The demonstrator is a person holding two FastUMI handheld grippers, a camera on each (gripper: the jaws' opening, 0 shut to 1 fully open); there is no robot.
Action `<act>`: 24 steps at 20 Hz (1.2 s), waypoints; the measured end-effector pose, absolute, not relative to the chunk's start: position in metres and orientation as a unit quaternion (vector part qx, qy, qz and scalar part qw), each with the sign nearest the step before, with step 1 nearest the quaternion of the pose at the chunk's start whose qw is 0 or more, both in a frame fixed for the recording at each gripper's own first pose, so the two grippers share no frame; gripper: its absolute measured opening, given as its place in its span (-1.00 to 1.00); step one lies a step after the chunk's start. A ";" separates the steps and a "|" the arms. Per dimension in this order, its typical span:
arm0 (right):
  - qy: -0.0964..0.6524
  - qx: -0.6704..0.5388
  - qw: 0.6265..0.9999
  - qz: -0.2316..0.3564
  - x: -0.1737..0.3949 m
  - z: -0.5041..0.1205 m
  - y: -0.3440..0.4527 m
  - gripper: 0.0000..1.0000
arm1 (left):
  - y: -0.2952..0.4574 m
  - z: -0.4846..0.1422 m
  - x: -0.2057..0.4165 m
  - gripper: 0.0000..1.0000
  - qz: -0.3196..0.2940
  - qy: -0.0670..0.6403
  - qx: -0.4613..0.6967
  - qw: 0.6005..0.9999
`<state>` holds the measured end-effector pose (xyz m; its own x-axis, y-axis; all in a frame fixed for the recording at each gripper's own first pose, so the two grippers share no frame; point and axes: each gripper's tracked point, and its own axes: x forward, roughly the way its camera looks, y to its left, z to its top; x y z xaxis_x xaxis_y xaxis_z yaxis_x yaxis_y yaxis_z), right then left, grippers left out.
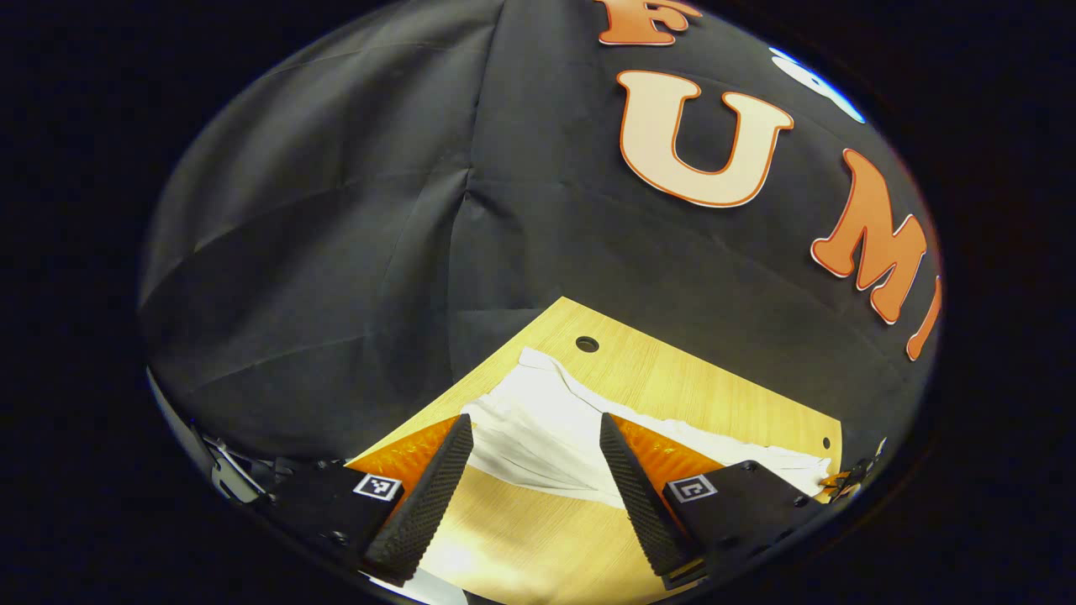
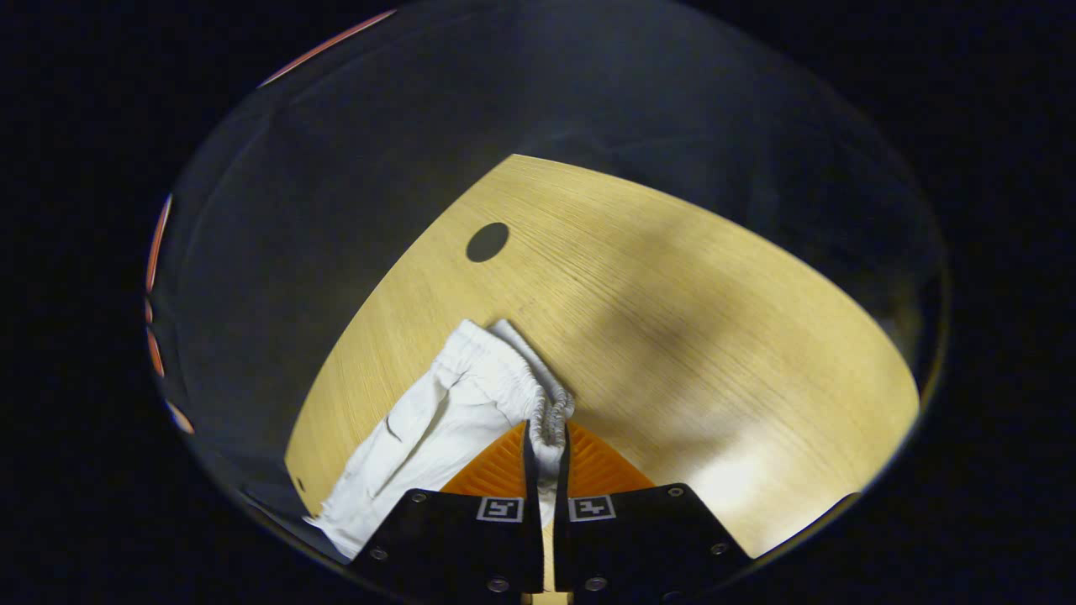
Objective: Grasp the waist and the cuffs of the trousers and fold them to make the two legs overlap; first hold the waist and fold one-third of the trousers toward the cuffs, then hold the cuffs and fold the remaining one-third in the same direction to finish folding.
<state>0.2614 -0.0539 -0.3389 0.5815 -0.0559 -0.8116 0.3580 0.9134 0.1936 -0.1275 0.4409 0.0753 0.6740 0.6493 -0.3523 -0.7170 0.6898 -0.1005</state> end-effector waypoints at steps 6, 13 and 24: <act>0.396 0.134 0.907 -0.053 0.259 -0.281 -0.028 -0.90 | 0.438 0.074 -0.122 1.00 0.338 0.153 -0.131 0.919; 0.348 0.117 0.930 0.016 0.257 -0.221 -0.034 -0.91 | 0.443 0.078 -0.118 1.00 0.295 0.156 -0.130 0.934; 0.367 0.079 0.921 0.102 0.261 -0.224 -0.035 -0.91 | 0.448 0.081 -0.117 0.98 0.271 0.156 -0.160 0.936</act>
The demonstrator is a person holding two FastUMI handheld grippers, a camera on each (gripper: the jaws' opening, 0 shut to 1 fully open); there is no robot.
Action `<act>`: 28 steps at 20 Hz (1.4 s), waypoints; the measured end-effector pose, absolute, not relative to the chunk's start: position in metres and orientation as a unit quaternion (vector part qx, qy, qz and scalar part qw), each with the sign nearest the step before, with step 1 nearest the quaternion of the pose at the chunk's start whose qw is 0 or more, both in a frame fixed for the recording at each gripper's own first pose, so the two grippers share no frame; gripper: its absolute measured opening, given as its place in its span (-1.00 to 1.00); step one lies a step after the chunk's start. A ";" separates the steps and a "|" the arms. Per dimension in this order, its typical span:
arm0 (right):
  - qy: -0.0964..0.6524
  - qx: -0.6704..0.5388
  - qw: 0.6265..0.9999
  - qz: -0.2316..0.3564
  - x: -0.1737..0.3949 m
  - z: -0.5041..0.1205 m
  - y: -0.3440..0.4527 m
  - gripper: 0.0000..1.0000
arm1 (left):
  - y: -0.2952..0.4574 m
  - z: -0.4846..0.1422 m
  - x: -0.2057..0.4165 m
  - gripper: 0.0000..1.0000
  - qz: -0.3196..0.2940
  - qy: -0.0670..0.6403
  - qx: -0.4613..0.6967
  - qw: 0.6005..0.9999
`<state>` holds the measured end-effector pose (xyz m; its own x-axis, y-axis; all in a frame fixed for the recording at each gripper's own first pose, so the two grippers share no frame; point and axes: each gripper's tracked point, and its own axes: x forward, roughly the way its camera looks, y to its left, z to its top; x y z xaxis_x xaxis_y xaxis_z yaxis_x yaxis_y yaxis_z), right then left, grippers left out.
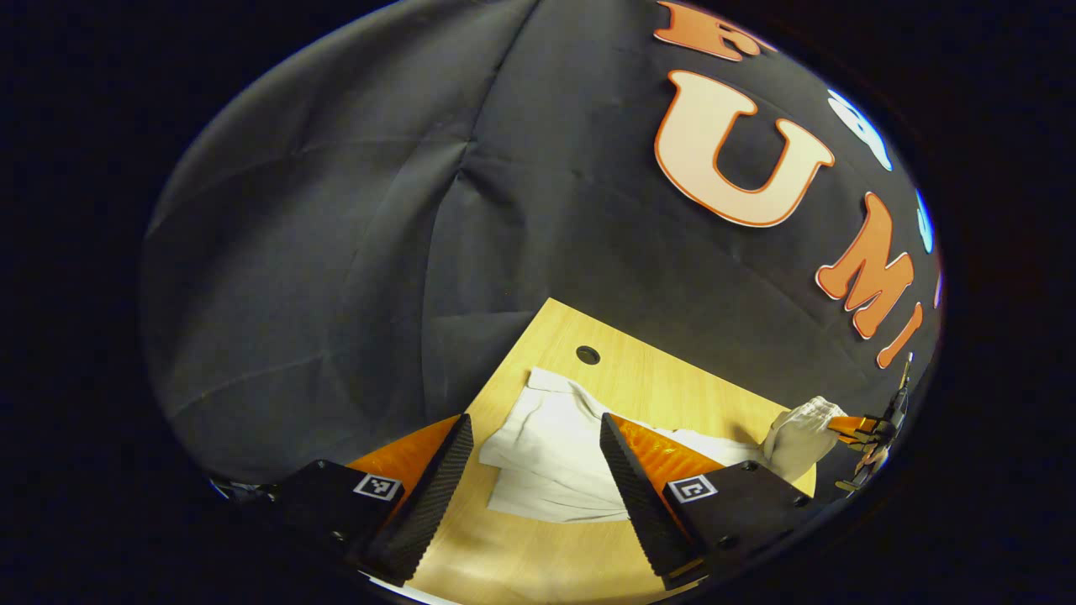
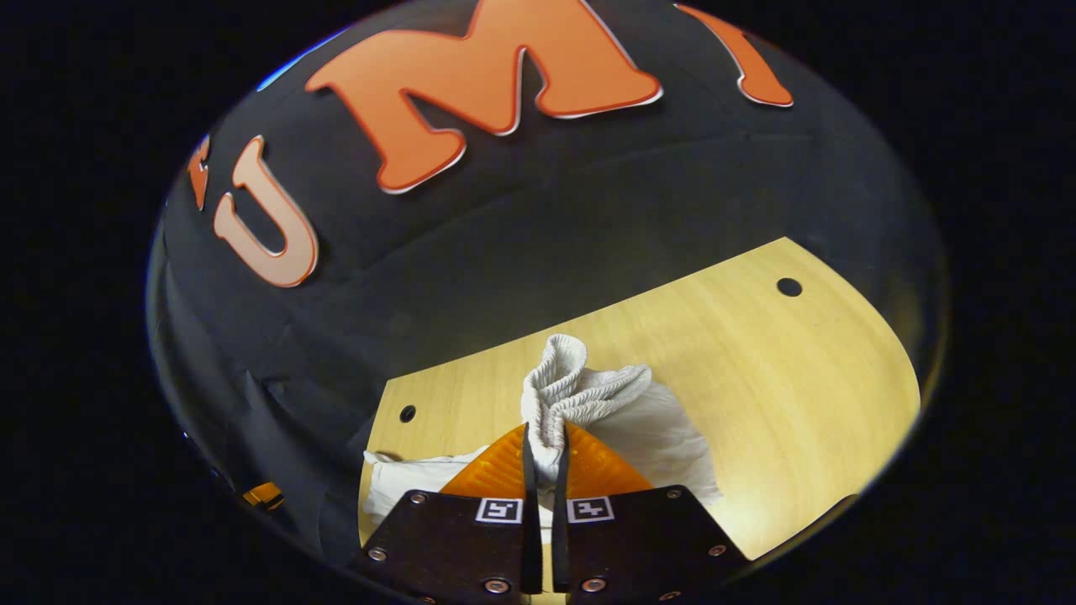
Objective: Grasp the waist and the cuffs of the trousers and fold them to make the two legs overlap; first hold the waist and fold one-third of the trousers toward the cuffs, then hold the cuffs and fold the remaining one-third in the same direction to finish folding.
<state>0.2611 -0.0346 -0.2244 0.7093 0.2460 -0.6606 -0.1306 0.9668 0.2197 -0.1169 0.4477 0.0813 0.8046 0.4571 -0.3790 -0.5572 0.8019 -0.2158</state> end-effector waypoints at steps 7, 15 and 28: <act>0.434 0.074 0.888 0.132 0.256 -0.225 -0.036 -0.91 | 0.452 0.082 -0.123 0.92 0.284 0.154 -0.172 0.930; 0.470 0.040 0.872 0.130 0.255 -0.226 -0.037 -0.77 | 0.444 0.073 -0.123 0.98 0.285 0.171 -0.202 0.921; 0.499 0.097 0.847 0.156 0.248 -0.208 -0.043 0.97 | 0.377 -0.012 -0.095 0.99 0.241 0.224 -0.369 0.869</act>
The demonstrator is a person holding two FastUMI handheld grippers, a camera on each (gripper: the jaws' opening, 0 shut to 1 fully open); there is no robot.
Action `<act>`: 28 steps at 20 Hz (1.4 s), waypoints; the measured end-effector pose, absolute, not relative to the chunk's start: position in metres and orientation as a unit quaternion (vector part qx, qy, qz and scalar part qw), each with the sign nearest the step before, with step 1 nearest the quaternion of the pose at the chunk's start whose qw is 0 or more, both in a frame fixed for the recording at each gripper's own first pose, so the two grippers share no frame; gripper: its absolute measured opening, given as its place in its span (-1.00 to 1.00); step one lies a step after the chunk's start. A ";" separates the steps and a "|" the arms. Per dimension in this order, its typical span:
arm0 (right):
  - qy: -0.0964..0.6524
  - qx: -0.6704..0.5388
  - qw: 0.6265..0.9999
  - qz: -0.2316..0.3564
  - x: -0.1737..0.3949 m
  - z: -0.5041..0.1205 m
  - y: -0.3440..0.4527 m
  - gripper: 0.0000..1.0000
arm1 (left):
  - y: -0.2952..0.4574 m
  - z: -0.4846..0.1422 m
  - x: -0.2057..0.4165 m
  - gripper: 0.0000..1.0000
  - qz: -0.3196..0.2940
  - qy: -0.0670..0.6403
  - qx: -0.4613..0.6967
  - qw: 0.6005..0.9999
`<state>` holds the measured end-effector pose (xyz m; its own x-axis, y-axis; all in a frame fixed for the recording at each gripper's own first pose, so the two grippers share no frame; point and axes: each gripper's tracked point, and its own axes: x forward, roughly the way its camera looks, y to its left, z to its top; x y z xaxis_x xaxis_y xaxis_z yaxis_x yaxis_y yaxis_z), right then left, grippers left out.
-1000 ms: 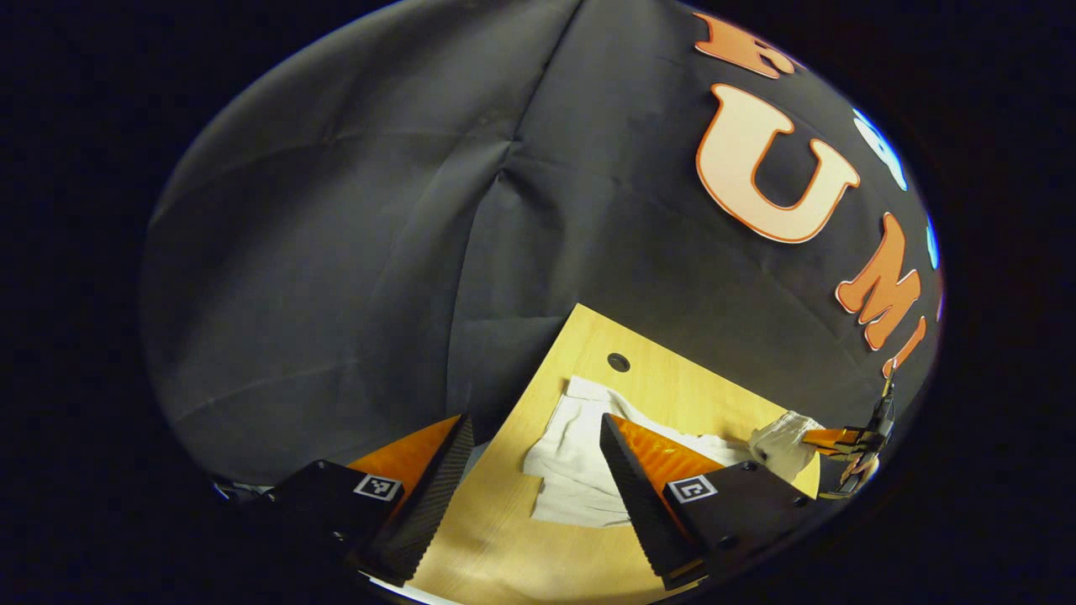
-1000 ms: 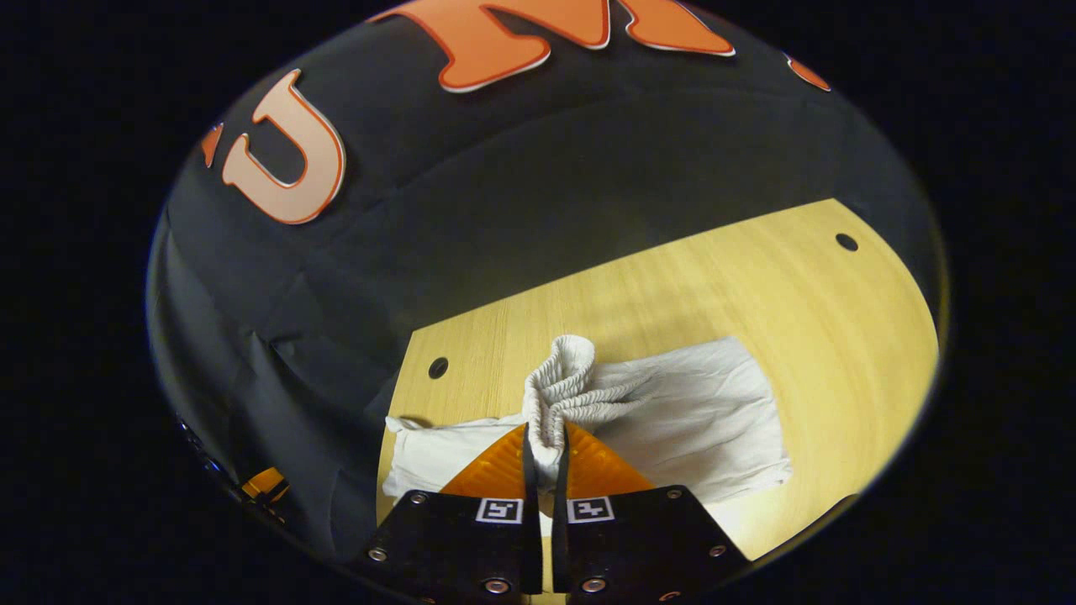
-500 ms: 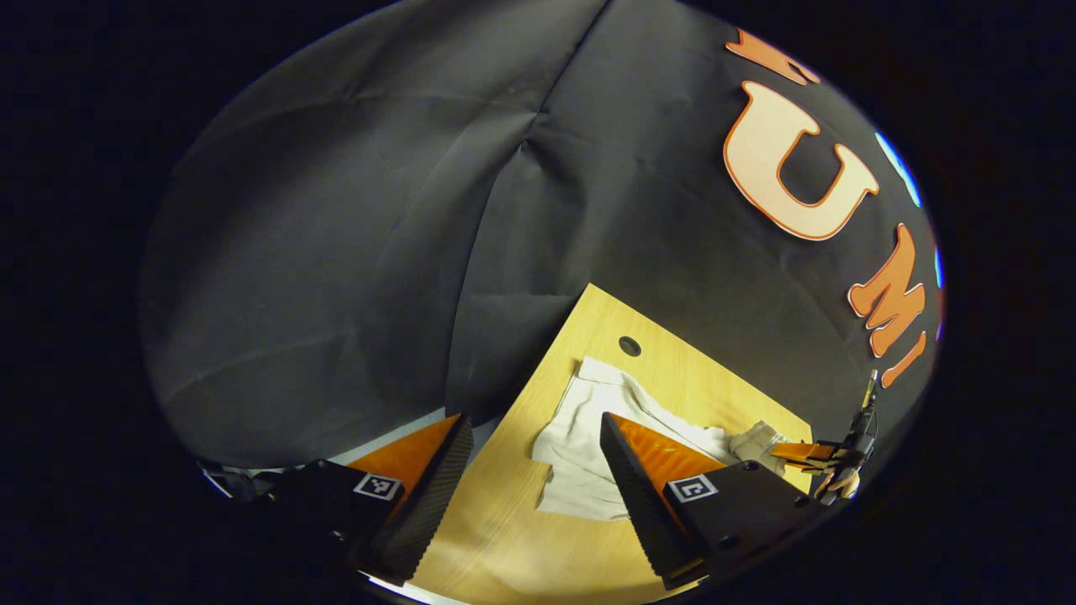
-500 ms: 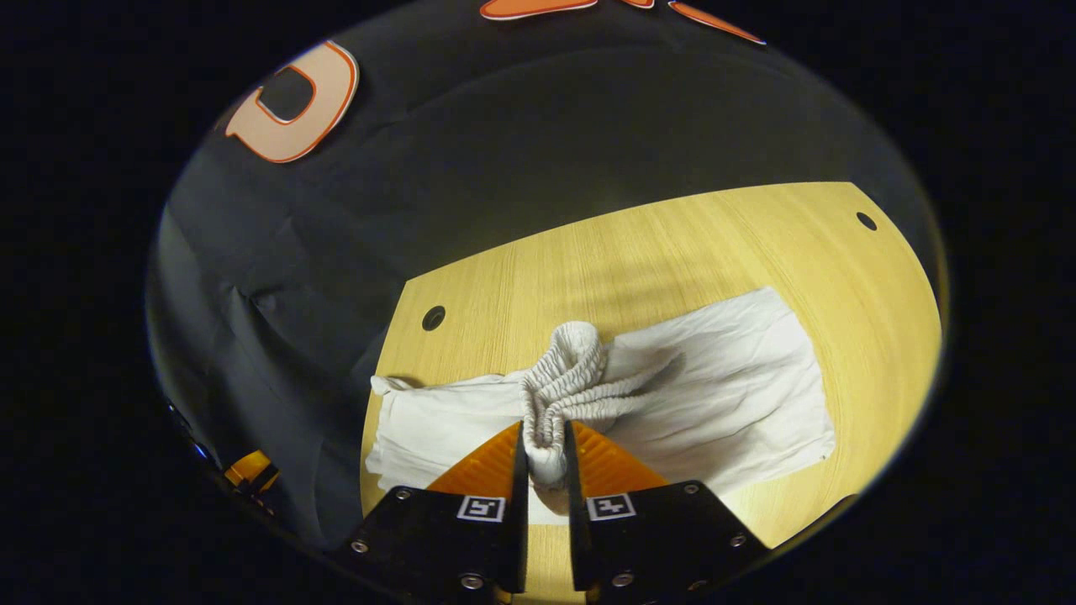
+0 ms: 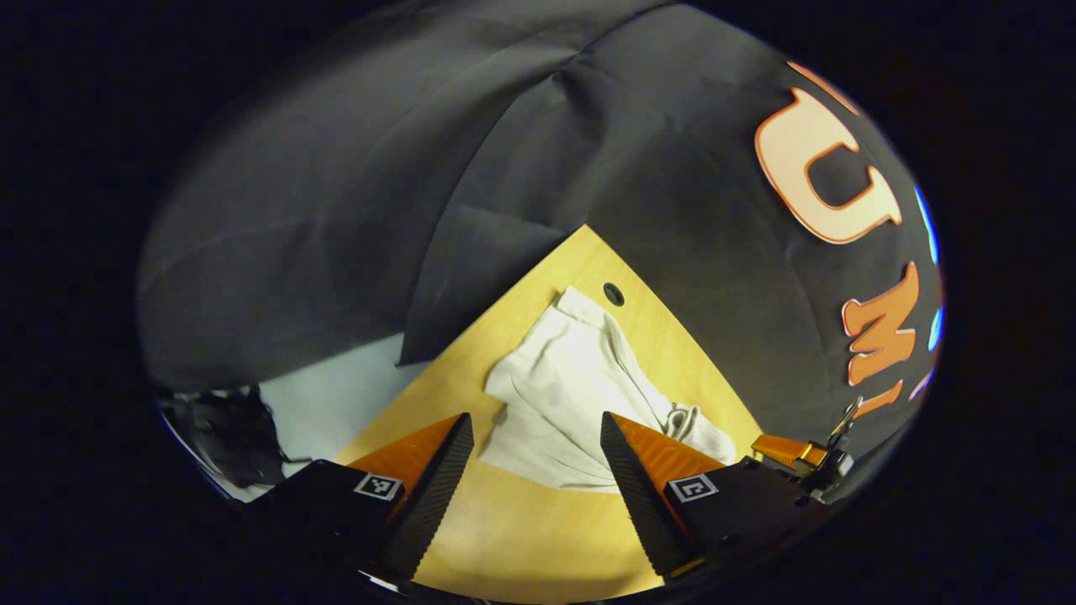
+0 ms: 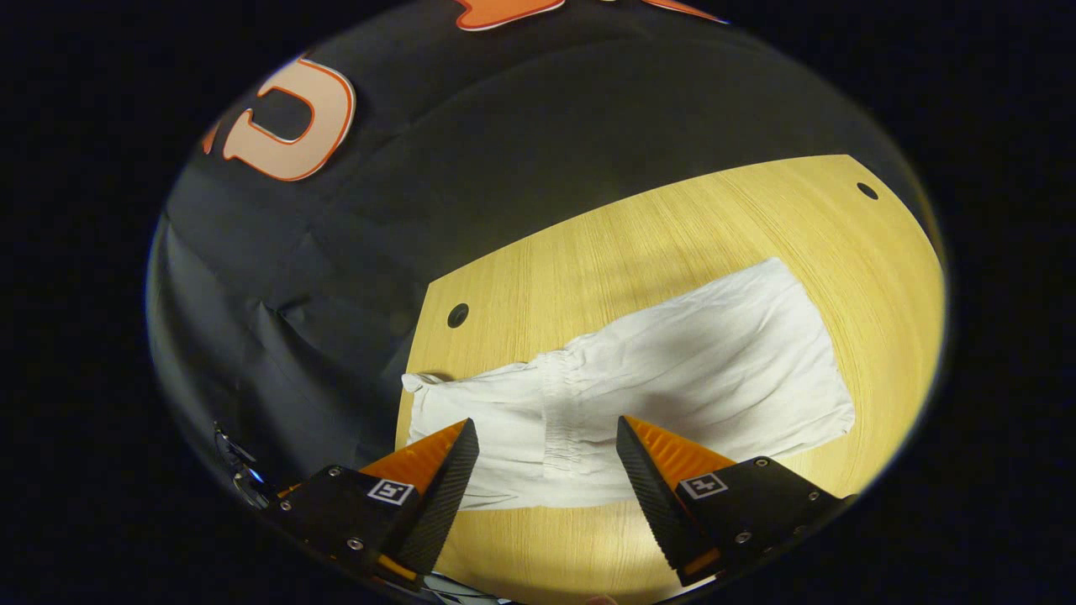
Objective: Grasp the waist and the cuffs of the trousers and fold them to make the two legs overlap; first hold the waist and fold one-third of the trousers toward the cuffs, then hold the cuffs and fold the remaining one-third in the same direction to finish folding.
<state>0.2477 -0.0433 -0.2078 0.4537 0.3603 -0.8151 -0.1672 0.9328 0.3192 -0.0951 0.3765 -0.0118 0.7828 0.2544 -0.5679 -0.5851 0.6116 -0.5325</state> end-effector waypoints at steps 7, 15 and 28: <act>0.524 0.133 0.829 0.144 0.248 -0.209 -0.083 0.97 | 0.361 -0.086 -0.089 0.98 0.259 0.226 -0.505 0.792; 0.529 0.159 0.822 0.138 0.251 -0.197 -0.106 0.97 | 0.372 -0.106 -0.052 0.98 0.265 0.206 -0.530 0.779; 0.530 0.194 0.819 0.106 0.249 -0.192 -0.158 0.97 | 0.386 -0.096 0.033 0.43 0.272 0.216 -0.477 0.808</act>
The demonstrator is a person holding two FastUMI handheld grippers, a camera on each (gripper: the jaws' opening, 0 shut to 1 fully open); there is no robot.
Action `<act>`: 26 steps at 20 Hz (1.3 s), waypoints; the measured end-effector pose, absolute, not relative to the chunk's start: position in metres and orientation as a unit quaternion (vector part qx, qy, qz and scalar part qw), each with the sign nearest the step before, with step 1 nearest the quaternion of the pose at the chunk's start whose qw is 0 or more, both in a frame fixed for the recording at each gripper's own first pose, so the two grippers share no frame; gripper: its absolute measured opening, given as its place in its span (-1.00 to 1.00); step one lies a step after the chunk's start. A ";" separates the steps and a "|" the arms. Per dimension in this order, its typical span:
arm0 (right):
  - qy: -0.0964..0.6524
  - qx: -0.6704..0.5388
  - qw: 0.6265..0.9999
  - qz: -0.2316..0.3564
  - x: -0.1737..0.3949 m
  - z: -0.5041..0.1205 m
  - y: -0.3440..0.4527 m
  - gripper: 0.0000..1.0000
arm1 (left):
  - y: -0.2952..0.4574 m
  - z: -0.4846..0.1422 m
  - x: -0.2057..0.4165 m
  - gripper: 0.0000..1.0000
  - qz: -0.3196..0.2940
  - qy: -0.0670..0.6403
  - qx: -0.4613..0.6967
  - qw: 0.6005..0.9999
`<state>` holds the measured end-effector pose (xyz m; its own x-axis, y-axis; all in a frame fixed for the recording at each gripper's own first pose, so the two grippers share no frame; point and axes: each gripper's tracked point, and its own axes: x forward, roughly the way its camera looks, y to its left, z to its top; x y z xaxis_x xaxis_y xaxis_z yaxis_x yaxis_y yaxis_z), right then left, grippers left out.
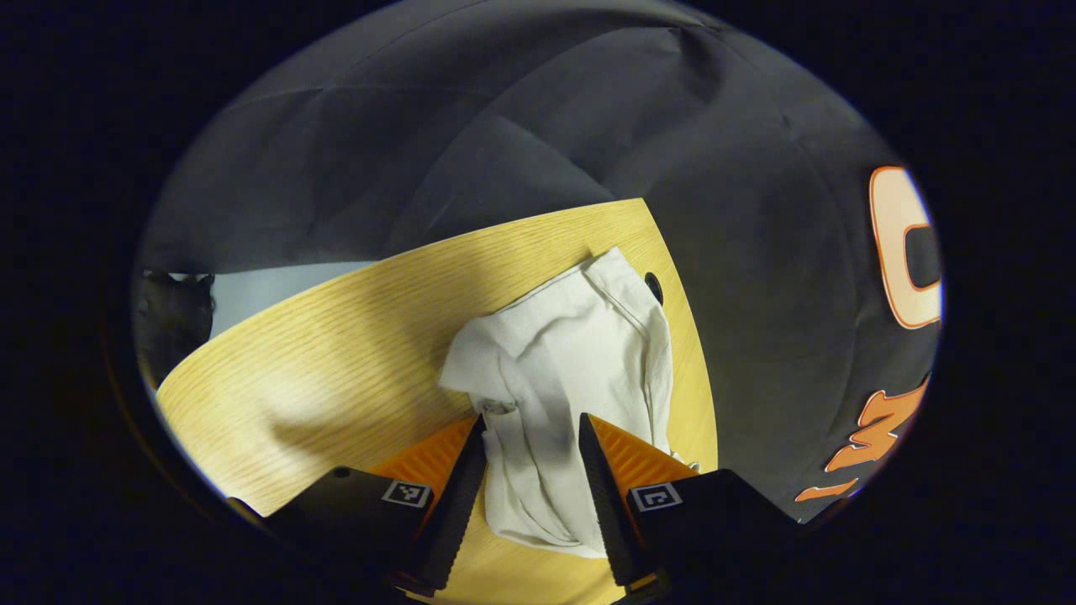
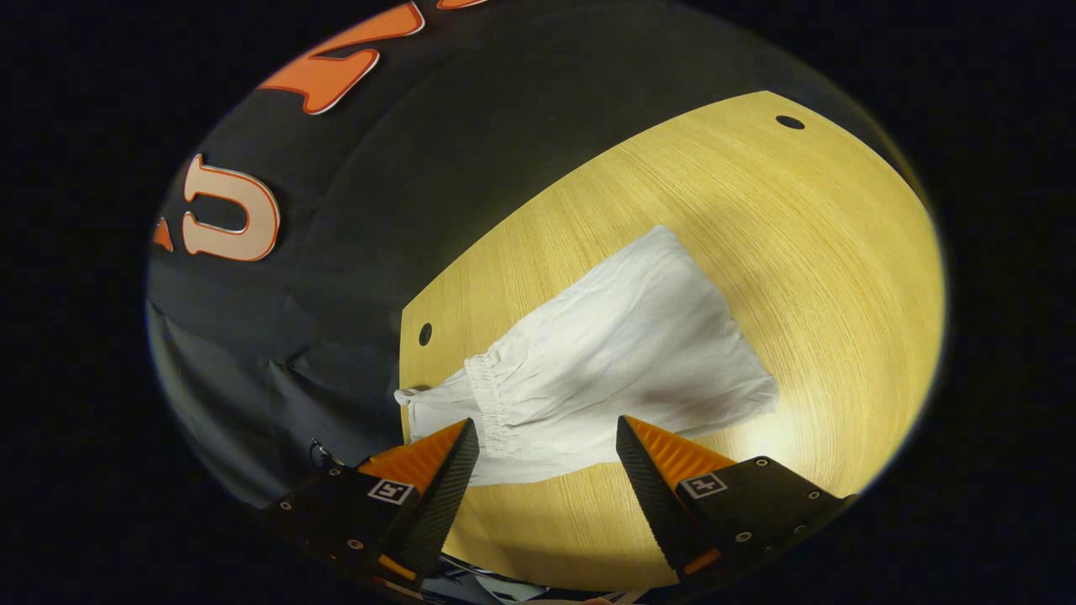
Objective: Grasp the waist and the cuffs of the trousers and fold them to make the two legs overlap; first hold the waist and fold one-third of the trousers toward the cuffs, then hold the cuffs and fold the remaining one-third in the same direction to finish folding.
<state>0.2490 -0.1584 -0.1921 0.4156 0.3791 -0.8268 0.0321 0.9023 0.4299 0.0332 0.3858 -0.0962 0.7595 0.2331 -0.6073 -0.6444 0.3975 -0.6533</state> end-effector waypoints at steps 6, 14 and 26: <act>0.530 0.198 0.819 0.097 0.246 -0.191 -0.182 0.97 | 0.386 -0.092 0.052 -0.92 0.285 0.201 -0.463 0.815; 0.516 0.192 0.828 0.100 0.255 -0.189 -0.214 0.97 | 0.316 0.027 0.076 -0.93 0.218 0.146 -0.399 0.879; 0.505 0.217 0.830 0.095 0.270 -0.177 -0.311 0.97 | 0.126 0.092 0.161 -0.93 0.121 0.163 -0.302 0.931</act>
<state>0.2703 -0.3111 -0.1765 0.4717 0.3770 -0.7971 0.0619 0.8876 0.4564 0.1609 0.1256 0.0923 0.9177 0.1265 -0.3767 -0.3235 0.7883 -0.5234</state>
